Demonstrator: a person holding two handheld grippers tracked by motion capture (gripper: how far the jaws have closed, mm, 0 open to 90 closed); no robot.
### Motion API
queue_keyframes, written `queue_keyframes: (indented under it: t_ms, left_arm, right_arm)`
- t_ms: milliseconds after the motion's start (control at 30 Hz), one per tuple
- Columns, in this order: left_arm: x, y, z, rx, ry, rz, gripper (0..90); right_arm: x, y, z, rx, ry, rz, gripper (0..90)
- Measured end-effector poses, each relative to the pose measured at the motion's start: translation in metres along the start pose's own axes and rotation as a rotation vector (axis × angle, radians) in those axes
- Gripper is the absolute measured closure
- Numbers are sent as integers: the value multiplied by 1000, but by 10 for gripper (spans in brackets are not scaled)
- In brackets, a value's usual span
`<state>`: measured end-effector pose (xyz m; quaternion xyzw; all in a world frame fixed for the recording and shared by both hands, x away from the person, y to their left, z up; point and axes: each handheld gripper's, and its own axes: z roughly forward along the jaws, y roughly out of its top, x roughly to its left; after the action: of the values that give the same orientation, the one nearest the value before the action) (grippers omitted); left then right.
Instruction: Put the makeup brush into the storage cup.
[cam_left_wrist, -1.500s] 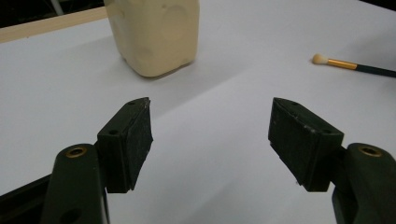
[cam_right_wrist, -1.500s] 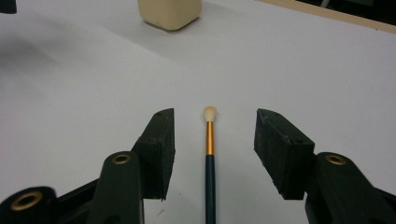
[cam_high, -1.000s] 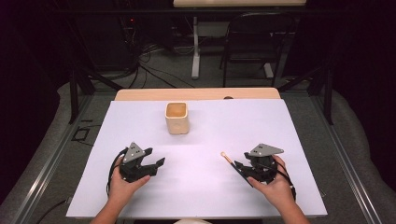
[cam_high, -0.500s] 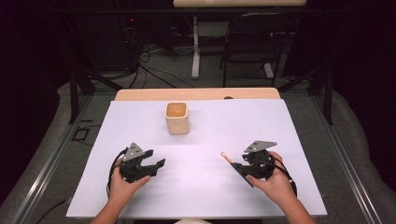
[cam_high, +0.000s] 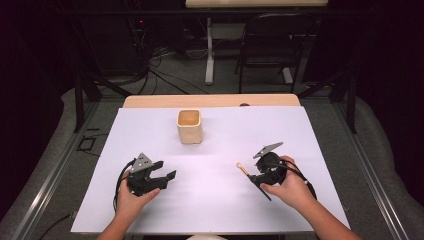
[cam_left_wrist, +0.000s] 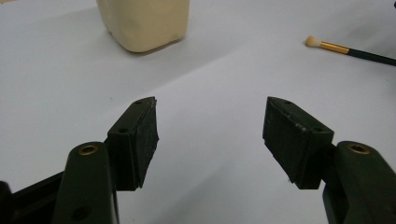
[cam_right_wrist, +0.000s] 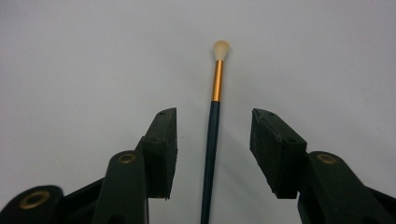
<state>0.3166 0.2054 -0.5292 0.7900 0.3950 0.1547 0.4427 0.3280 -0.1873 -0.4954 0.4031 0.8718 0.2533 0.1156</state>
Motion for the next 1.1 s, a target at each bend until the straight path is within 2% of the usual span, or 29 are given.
queue_keyframes:
  t_ms: [233, 267, 300, 467, 533, 700, 733, 833, 867, 1033, 1067, 1100]
  left_arm:
    - [0, 0, 0, 0, 0, 0, 351]
    - [2, -1, 1, 21, 0, -5, 351]
    - [2, -1, 2, 21, 0, -5, 351]
    - [1, -1, 2, 24, 0, -7, 351]
    - [1, -1, 2, 24, 1, -7, 351]
    - [1, -2, 2, 26, 2, -5, 351]
    - [1, -2, 2, 26, 2, -5, 351]
    - [1, -2, 3, 24, 0, -5, 351]
    - [1, -2, 3, 24, 0, -5, 351]
    - [1, -2, 3, 25, 1, -4, 351]
    - [1, -2, 4, 25, 0, -4, 351]
    - [1, -2, 3, 31, 0, -2, 351]
  right_arm:
    - [0, 0, 1, 2, -3, 1, 517]
    - [0, 0, 1, 2, -3, 1, 517]
    - [-1, 2, 0, 36, 6, 9, 517]
    - [-3, 2, 0, 62, 25, 28, 518]
    - [-4, 2, 0, 92, 31, 28, 519]
    - [-4, 1, 3, 120, 31, 32, 521]
    - [-5, 2, 1, 140, 34, 27, 521]
    - [-5, 2, 1, 143, 28, 28, 518]
    - [-6, 3, 0, 168, 27, 28, 517]
    - [-7, 5, 0, 215, 34, 32, 534]
    - [-8, 7, -2, 245, 34, 23, 537]
    - [-7, 7, 0, 234, 28, 27, 540]
